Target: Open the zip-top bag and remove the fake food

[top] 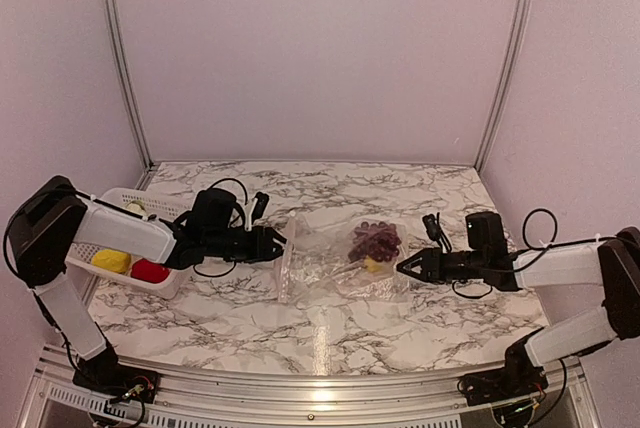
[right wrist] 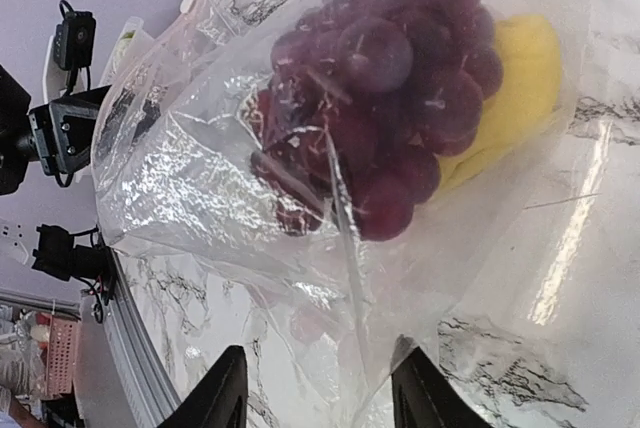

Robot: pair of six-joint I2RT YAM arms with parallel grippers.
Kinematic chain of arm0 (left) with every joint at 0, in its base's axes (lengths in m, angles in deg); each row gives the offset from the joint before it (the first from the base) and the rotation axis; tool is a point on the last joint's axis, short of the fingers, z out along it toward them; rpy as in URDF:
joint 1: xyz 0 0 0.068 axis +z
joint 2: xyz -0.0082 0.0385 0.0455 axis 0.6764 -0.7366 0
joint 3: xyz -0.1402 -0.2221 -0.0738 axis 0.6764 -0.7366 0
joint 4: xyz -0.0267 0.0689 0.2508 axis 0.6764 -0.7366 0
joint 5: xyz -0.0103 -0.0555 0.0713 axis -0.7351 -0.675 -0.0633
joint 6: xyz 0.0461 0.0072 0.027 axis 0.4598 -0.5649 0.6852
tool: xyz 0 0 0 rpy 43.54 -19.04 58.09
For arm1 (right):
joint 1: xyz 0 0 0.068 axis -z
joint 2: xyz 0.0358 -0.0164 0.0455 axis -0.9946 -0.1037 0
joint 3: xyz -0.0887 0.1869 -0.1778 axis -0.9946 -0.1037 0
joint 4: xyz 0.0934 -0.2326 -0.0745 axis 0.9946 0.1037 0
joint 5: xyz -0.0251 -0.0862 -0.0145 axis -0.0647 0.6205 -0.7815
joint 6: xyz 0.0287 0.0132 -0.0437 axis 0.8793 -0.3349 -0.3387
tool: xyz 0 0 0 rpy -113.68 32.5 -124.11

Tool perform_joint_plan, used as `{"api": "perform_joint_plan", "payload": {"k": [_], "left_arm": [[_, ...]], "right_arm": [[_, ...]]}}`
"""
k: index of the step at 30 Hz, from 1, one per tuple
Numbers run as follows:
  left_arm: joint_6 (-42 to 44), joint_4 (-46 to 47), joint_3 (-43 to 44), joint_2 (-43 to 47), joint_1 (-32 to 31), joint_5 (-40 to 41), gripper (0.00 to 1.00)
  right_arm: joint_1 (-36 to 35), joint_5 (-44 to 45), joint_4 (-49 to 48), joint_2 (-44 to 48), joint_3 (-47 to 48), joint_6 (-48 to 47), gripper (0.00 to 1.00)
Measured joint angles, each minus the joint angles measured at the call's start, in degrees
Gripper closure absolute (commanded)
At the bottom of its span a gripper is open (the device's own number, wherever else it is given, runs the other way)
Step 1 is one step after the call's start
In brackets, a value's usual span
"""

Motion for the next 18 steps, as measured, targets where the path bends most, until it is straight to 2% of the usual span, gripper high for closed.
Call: {"api": "perform_joint_plan", "payload": {"k": [2, 7, 16, 18], "left_arm": [[-0.3, 1.6, 1.5, -2.2, -0.4, -0.9, 0.58], [-0.7, 4.3, 3.4, -6.1, -1.1, -2.7, 0.58], [-1.7, 7.3, 6.2, -9.9, -1.7, -4.4, 0.55], [-1.8, 7.9, 6.8, -10.8, -1.9, -4.8, 0.54]], "right_arm": [[1.6, 0.0, 1.7, 2.1, 0.9, -0.5, 0.45], [4.5, 1.2, 3.5, 2.6, 5.1, -0.9, 0.46], [6.4, 5.4, 3.4, -8.1, 12.4, -0.6, 0.44], [6.4, 5.7, 3.3, -10.0, 13.6, -0.7, 0.49]]}}
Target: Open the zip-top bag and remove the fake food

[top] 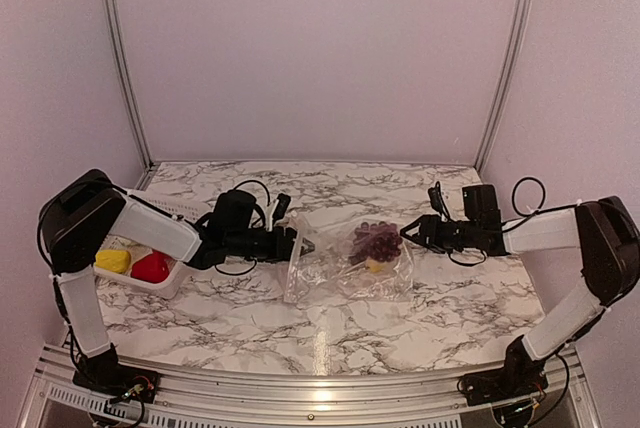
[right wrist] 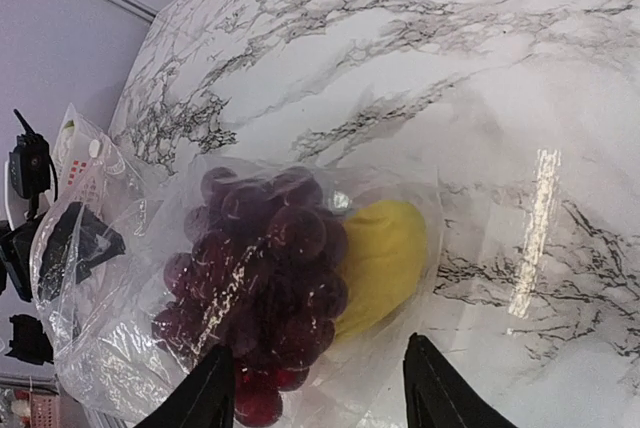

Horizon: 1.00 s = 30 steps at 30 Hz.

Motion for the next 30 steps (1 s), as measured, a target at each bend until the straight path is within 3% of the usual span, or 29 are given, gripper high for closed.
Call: {"api": "perform_joint_plan", "payload": {"k": [11, 16, 19, 30], "left_arm": [[-1.9, 3.1, 3.9, -7.0, -2.6, -1.6, 0.52], [-3.1, 5.3, 6.4, -10.4, -4.3, -2.0, 0.47], [-4.1, 6.8, 7.6, -12.0, -5.0, -2.1, 0.39], [-6.0, 10.4, 9.3, -13.4, -6.1, -2.6, 0.22]], "right_arm": [[-0.3, -3.7, -5.4, -7.9, 2.6, 1.4, 0.66], [-1.8, -5.0, -8.4, -9.0, 2.5, 2.3, 0.88], [-3.2, -5.3, -10.1, -9.1, 2.1, 2.9, 1.0], [-9.5, -5.0, -13.6, -7.5, -2.5, 6.3, 1.0]]}}
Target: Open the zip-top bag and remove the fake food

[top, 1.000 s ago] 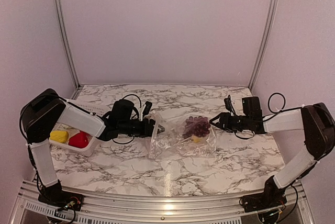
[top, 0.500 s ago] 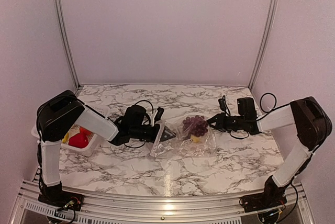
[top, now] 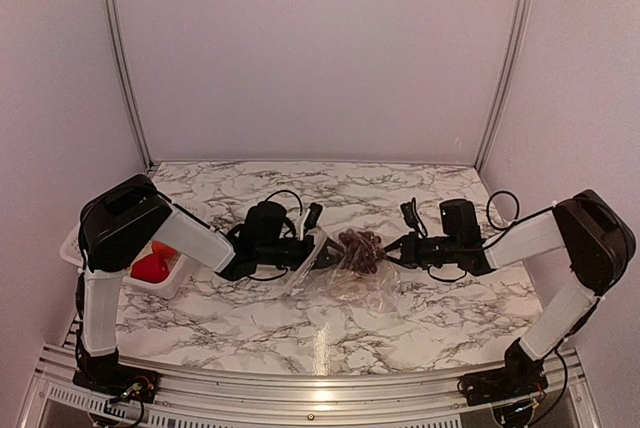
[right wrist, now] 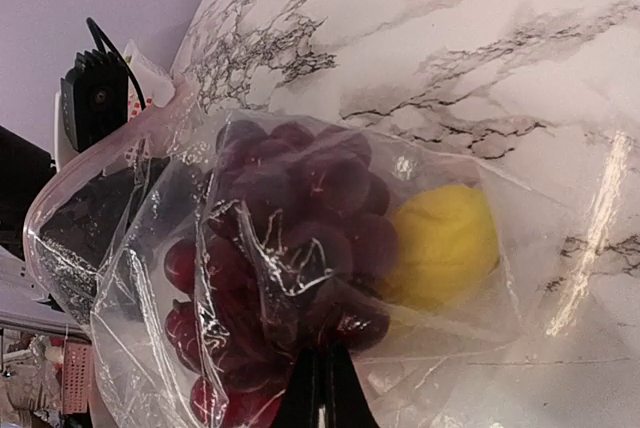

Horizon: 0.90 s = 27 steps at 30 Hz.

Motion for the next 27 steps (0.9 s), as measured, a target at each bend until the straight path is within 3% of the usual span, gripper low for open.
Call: {"api": "perform_joint_plan", "payload": {"k": [4, 14, 20, 27], "left_arm": [[-0.9, 2.3, -0.1, 0.0, -0.5, -0.4, 0.2], [-5.1, 12.7, -9.9, 1.5, -0.1, 0.9, 0.39], [-2.4, 8.9, -13.5, 4.3, 0.4, 2.4, 0.52], [3.1, -0.9, -10.3, 3.8, -0.5, 3.9, 0.55]], "right_arm": [[-2.1, 0.4, -1.1, 1.2, -2.2, 1.3, 1.0], [-3.8, 2.0, -1.8, 4.0, -4.8, 2.6, 1.0], [-3.2, 2.8, -1.8, 5.2, -6.3, 2.6, 1.0], [-3.1, 2.9, -1.8, 5.1, -6.7, 2.6, 1.0]]}}
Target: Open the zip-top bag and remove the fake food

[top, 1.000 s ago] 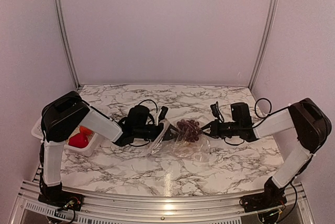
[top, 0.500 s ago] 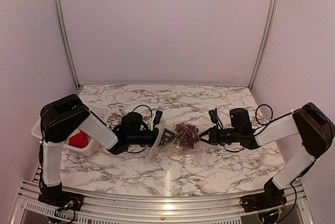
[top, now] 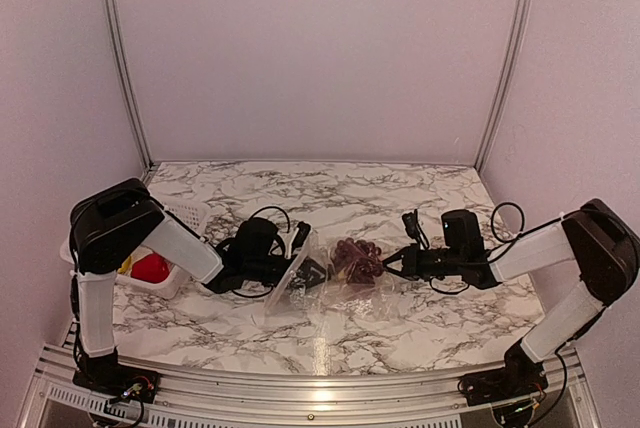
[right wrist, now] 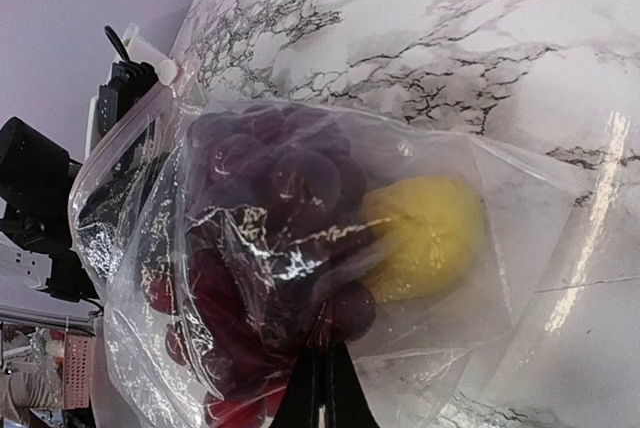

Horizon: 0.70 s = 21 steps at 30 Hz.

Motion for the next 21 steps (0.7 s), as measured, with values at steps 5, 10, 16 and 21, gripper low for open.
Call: {"api": "perform_joint_plan", "payload": {"k": [5, 10, 16, 21], "left_arm": [[2.3, -3.3, 4.6, -1.3, -1.8, -0.2, 0.52], [1.5, -1.4, 4.8, -1.3, -2.3, -2.2, 0.46], [-1.1, 3.8, 4.3, 0.0, -2.3, -3.6, 0.34], [-4.6, 10.0, 3.4, 0.5, -2.3, -3.9, 0.31]], "right_arm": [[0.0, 0.0, 0.0, -0.5, 0.0, 0.0, 1.0], [-0.3, 0.0, 0.0, -0.6, 0.0, 0.0, 1.0], [-0.5, 0.1, 0.0, -0.6, -0.2, 0.0, 1.0], [-0.5, 0.2, 0.1, -0.6, -0.4, 0.0, 1.0]]}}
